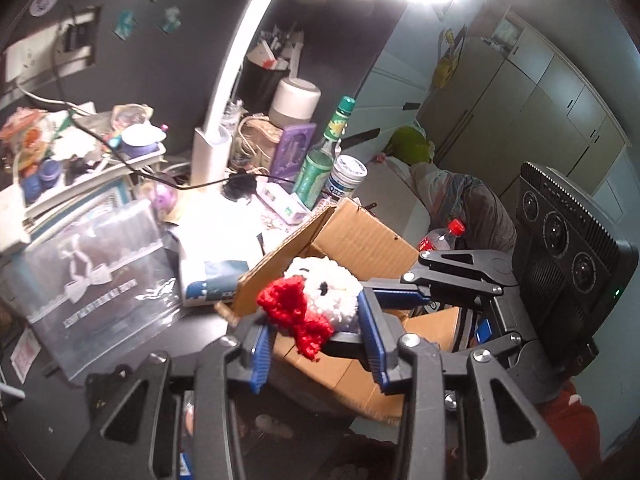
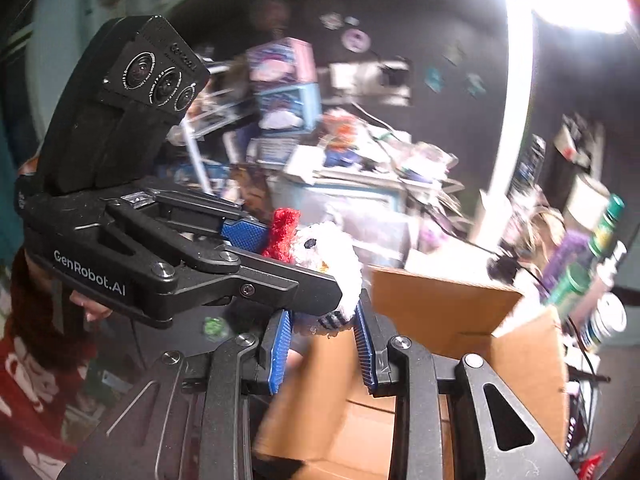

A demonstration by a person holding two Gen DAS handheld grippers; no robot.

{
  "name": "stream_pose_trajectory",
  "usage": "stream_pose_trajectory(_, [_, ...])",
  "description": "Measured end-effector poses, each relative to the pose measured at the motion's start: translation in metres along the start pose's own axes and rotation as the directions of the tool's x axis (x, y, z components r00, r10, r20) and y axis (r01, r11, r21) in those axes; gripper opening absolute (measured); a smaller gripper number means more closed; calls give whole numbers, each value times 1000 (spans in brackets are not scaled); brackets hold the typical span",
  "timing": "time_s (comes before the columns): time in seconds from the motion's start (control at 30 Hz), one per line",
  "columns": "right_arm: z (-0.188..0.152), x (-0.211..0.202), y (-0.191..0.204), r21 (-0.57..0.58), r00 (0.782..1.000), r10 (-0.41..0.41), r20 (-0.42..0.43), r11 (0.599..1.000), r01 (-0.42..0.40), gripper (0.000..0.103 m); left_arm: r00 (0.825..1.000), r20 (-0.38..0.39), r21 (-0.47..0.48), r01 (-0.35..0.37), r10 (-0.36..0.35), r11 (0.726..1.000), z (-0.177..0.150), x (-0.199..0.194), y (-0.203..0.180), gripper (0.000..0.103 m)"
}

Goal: Organize objects
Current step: 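Carry the Hello Kitty plush into the cardboard box and release it, then grasp the black fluffy cat plush with the right gripper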

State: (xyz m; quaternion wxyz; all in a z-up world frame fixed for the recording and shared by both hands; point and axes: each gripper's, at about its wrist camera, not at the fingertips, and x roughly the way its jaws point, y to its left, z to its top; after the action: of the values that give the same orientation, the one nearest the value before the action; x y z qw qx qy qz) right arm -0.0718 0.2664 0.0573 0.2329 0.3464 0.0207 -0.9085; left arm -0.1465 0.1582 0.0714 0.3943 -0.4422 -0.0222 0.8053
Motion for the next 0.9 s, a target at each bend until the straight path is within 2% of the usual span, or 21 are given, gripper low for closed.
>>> stream_pose_trajectory(0.13, [-1,3,-29,67,998,-11,-67,998,15,25,999,-46,-16,12,-13,1000,12,26,-2,37])
stream_pose_trajectory(0.23, [-2,8,-41,88,993,-22,-115,996,32,26,998,-68,-16,-7,6,1000,14,37,-4,38])
stream_pose_trajectory(0.27, [-2,11,-43,91,991,-27,-128,995,39,27,997,-73,-10,-20,19,1000,13,39,-5,43])
stream_pose_trajectory(0.3, [-3,13,-46,94,989,-33,-146,994,48,29,997,-76,-6,-26,26,1000,12,40,-5,57])
stream_pose_trajectory(0.33, [-5,15,-48,93,986,-47,-158,994,62,32,997,-73,-3,-32,32,999,11,39,-6,66])
stream_pose_trajectory(0.37, [-7,16,-49,91,982,-59,-177,993,76,43,997,-67,0,-38,38,999,11,37,-6,78])
stream_pose_trajectory(0.4, [-10,17,-50,91,980,-64,-187,992,82,53,997,-64,4,-42,42,999,10,34,-6,81])
stream_pose_trajectory(0.47, [-12,17,-50,86,979,-74,-189,992,91,58,998,-54,9,-35,36,999,10,29,-7,82])
stream_pose_trajectory(0.77, [-14,15,-39,44,976,-116,-185,991,126,58,994,12,51,-107,107,993,-6,-5,-6,83])
stream_pose_trajectory(0.9, [-9,5,-17,-4,985,-131,-109,991,131,58,987,95,55,-137,131,989,-20,-44,0,85])
